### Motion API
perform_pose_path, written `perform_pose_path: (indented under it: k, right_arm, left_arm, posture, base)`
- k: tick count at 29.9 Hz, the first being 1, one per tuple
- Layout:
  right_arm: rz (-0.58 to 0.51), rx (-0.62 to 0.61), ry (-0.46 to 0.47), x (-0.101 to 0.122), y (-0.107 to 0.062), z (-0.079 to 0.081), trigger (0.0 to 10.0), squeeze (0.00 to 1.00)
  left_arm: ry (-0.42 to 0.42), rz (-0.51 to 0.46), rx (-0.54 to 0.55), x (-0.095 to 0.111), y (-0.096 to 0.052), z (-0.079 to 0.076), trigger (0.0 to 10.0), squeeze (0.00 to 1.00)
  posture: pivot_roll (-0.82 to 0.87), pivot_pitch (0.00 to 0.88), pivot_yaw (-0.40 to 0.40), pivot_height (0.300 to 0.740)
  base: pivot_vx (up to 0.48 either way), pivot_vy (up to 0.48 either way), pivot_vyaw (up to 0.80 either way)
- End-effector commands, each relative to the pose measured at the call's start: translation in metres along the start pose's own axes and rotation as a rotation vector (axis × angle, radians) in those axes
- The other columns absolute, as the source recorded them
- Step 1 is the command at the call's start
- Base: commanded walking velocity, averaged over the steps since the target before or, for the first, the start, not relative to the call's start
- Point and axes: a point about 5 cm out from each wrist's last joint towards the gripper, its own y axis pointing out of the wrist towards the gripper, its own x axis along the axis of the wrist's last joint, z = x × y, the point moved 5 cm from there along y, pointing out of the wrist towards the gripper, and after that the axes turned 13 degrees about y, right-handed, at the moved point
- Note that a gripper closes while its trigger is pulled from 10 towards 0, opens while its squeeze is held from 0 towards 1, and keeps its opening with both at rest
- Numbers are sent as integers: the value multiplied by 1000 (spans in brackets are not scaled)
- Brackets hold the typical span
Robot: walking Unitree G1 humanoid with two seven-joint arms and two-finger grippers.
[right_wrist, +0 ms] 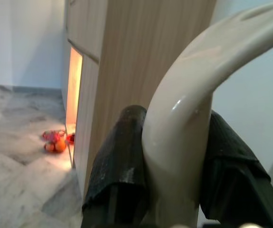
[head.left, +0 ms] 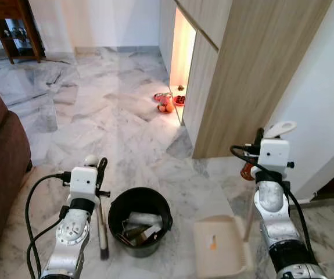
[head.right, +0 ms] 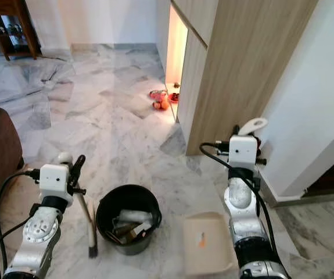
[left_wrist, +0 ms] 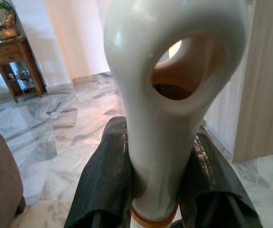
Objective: Sweep floor
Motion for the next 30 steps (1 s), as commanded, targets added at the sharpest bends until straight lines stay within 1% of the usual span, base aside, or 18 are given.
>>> perform_pose_path:
  k: [1,3,6,8,10,13,22,23,26,30]
  right_arm:
    - [-64,-5,5,15,9,-2,10000,0]
    - [-40,-8,23,8,7,-4,10000,0]
    - [-21,4,26,1,5,-2,10000,0]
    - [-9,19,31,-3,4,-1,10000,0]
    - [17,28,60,-9,3,1,10000,0]
    - [35,38,68,-14,0,4,10000,0]
    - [61,35,115,-20,-1,4,10000,0]
    - [65,27,130,-21,-2,4,10000,0]
    - [66,33,130,-22,-2,5,10000,0]
    - [59,46,129,-21,-3,7,10000,0]
  left_arm:
    - [-4,-52,5,15,4,2,10000,0]
    - [-22,-48,14,14,3,3,10000,0]
    - [-31,-48,11,14,3,3,10000,0]
    - [-38,-49,8,15,2,3,10000,0]
    - [-47,-48,2,14,1,2,10000,0]
    - [-52,-48,-3,14,1,1,10000,0]
    - [-56,-44,-25,14,-1,-5,10000,0]
    - [-46,-40,-46,13,-2,-8,10000,0]
    - [-31,-41,-63,12,-2,-11,10000,0]
    - [-44,-40,-52,12,-3,-10,10000,0]
  posture:
    - [71,0,-68,740]
    - [73,0,-69,740]
    - [76,0,-69,740]
    - [76,0,-69,740]
    - [78,0,-69,740]
    - [79,0,-69,740]
    - [73,0,-71,740]
    - [73,0,-71,740]
    - [73,0,-71,740]
    - [71,0,-69,740]
  base:
    - [0,0,0]
    - [0,0,0]
    - [0,0,0]
    - [0,0,0]
    - [0,0,0]
    - [0,0,0]
    - [0,0,0]
    - [0,0,0]
    - [0,0,0]
    - [0,0,0]
